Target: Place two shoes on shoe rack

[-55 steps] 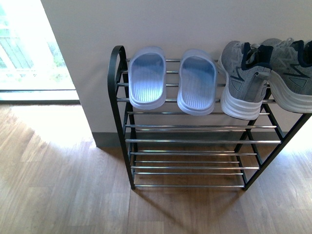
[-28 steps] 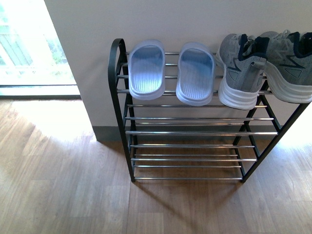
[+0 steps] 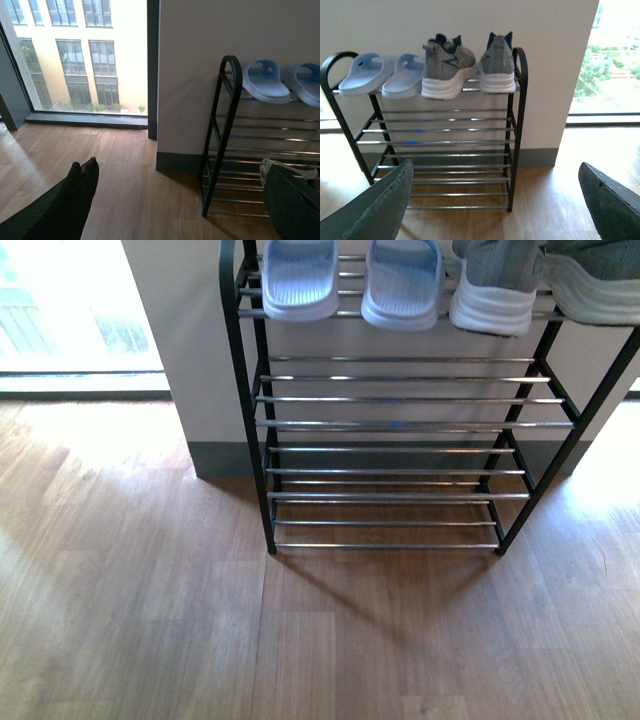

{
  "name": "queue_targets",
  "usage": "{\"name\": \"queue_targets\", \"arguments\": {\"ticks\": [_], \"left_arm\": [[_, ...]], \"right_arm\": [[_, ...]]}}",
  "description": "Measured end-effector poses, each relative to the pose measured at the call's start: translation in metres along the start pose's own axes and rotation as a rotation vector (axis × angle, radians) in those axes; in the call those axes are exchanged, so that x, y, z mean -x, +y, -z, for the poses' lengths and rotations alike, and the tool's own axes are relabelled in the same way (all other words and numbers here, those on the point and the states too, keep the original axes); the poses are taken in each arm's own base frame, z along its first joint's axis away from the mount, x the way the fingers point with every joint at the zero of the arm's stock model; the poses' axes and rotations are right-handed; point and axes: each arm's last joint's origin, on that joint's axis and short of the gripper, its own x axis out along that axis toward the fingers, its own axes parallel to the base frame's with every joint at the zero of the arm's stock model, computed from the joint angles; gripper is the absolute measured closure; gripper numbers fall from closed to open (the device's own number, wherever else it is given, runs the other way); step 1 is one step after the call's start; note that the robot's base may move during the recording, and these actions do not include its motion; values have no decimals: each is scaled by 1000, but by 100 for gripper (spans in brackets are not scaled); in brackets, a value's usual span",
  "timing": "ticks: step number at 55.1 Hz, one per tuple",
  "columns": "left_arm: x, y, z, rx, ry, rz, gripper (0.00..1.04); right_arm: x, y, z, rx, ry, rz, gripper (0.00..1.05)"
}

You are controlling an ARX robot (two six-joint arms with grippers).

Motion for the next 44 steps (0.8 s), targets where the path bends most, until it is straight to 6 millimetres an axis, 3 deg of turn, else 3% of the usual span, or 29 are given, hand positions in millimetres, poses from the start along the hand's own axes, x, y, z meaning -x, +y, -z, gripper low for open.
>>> {"name": "queue_targets", "arguments": {"ticks": [44], "left_arm": [[0,0,0,0,0,0,9]], "right_arm": [[0,0,0,0,0,-2,9]]}}
